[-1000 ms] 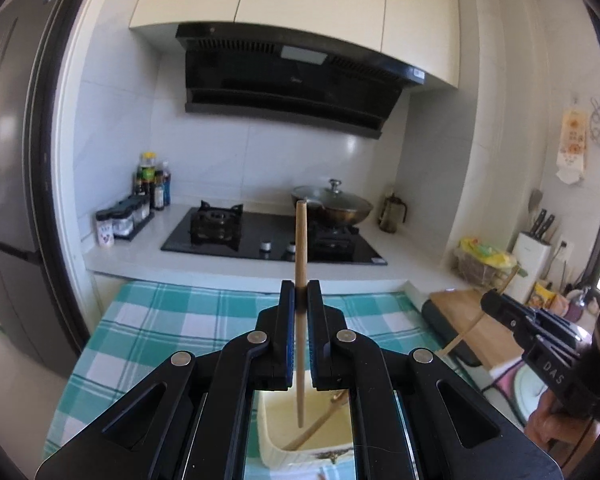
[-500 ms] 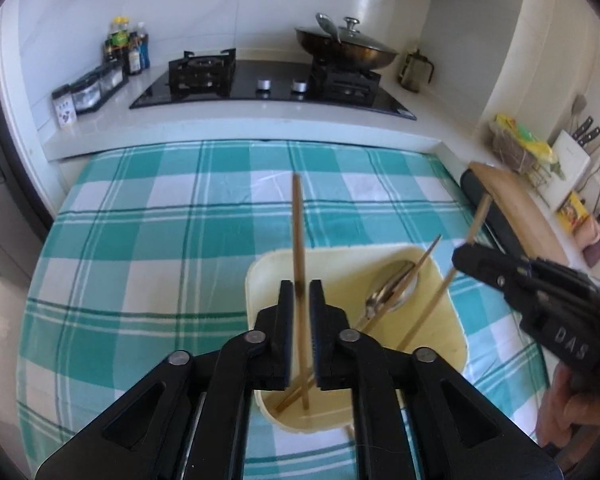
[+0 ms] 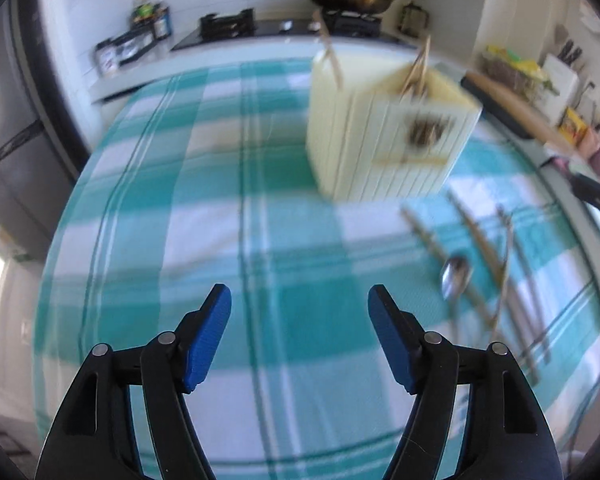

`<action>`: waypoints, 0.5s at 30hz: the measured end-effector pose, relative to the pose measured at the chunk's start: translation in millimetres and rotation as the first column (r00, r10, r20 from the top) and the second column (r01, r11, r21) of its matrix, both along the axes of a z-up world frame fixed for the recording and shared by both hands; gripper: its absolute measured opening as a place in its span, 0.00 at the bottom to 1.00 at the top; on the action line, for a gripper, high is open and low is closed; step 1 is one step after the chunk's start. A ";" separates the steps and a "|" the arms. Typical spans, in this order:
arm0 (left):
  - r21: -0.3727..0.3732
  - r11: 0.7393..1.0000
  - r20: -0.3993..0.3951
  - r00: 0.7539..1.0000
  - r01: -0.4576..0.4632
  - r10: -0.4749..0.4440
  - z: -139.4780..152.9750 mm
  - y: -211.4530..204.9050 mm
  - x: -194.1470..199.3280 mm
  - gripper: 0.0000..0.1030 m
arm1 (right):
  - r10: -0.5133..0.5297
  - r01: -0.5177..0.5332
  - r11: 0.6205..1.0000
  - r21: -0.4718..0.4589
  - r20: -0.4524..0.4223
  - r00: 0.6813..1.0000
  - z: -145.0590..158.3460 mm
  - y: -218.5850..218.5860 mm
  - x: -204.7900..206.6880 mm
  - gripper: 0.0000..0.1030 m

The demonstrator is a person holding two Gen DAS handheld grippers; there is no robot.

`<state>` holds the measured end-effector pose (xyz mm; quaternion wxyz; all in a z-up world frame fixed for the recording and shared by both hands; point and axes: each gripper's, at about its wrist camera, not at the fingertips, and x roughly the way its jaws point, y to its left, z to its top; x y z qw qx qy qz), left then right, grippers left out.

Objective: Organize utensils
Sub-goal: 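Withdraw both open grippers back over the remaining spoon and chopsticks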

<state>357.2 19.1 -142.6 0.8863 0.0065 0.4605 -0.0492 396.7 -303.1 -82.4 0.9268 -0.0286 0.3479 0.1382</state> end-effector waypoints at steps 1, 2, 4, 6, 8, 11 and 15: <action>-0.005 1.000 -0.004 1.000 -0.016 0.016 -10.8 3.1 -8.9 0.71 | -0.028 0.028 0.999 -0.022 -0.006 1.000 -14.9 -10.3 -17.2 0.46; -0.014 0.999 -0.010 0.999 -0.033 0.033 -24.3 4.9 -19.2 0.71 | -0.059 0.059 0.997 -0.040 -0.016 0.998 -30.2 -19.8 -33.0 0.46; -0.020 0.998 -0.013 0.998 -0.060 0.059 -39.4 6.3 -30.6 0.71 | -0.133 0.130 0.989 -0.070 -0.048 0.990 -61.1 -37.4 -62.9 0.46; -0.032 0.997 -0.014 0.997 -0.072 0.071 -47.3 4.1 -36.5 0.71 | -0.186 0.179 0.979 -0.098 -0.067 0.980 -82.2 -48.7 -82.1 0.46; -0.038 0.996 -0.002 0.997 -0.076 0.076 -49.8 0.7 -39.1 0.71 | -0.212 0.201 0.972 -0.118 -0.086 0.973 -96.3 -55.4 -92.7 0.46; -0.030 0.998 0.009 0.998 -0.060 0.060 -51.7 -8.3 -42.1 0.71 | -0.236 0.225 0.968 -0.113 -0.099 0.967 -106.9 -60.9 -105.0 0.46; 0.000 0.999 0.032 0.999 -0.039 0.038 -55.8 -14.8 -45.5 0.75 | -0.254 0.244 0.965 -0.097 -0.113 0.961 -116.0 -62.8 -107.6 0.46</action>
